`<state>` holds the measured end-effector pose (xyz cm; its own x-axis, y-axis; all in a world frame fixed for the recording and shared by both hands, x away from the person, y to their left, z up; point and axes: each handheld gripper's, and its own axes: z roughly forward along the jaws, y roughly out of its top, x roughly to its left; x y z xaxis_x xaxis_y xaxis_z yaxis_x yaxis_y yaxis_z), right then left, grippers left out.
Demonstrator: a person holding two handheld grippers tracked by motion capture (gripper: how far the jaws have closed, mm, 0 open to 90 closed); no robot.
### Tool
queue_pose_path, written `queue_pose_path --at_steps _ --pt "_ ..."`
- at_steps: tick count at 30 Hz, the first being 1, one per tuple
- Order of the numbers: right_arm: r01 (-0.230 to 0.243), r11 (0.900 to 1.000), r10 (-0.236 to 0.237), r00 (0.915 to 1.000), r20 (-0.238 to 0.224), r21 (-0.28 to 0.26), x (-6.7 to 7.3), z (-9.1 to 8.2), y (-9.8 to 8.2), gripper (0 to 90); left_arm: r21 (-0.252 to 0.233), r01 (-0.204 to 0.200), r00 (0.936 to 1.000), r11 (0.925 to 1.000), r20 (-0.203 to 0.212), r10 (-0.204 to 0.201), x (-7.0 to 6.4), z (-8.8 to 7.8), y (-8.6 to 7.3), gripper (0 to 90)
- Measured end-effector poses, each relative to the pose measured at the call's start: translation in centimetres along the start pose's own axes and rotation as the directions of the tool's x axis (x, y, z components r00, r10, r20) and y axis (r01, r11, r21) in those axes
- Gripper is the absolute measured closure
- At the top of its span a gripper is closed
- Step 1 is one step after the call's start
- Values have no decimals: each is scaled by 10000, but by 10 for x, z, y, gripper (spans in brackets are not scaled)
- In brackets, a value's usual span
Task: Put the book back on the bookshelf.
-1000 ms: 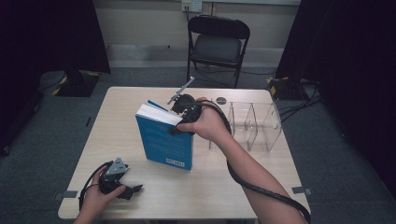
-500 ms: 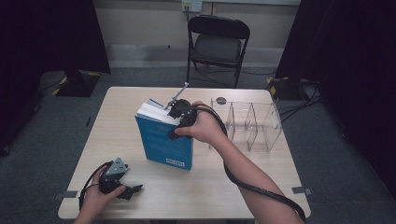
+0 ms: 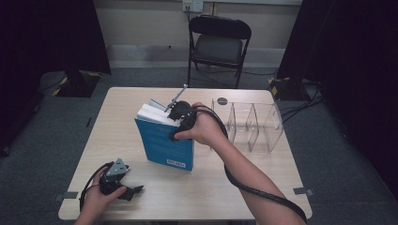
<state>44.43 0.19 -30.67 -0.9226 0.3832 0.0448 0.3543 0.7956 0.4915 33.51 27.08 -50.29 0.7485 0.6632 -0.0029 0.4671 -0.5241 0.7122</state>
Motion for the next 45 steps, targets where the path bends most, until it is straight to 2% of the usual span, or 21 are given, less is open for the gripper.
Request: queue_pose_path --at_steps 6,16,23,30,34,37,45 --pt "106 9999 -106 9999 29 -39 1 0 0 582 -12 5 10000 10000 -2 -5 0 0 0 0" --pt "-228 9997 229 9997 103 -128 5 0 -2 609 -7 22 10000 10000 -5 -22 0 0 0 0" --pt "-261 9995 266 9994 228 -186 13 -2 -3 614 -10 19 10000 10000 -15 -19 0 0 0 0" --pt "-532 9984 530 9985 -120 -192 11 -5 -6 615 -9 19 10000 10000 -14 -19 0 0 0 0" --pt "-543 9985 542 9985 -114 -101 12 -9 -8 615 -14 22 10000 10000 -15 -22 0 0 0 0" --pt "-734 9973 734 9973 -42 18 11 -17 -12 616 -10 16 10000 10000 -17 -16 0 0 0 0" --pt "-936 9955 938 9956 77 -145 11 -34 -23 616 -12 28 10000 10000 -9 -28 0 0 0 0"
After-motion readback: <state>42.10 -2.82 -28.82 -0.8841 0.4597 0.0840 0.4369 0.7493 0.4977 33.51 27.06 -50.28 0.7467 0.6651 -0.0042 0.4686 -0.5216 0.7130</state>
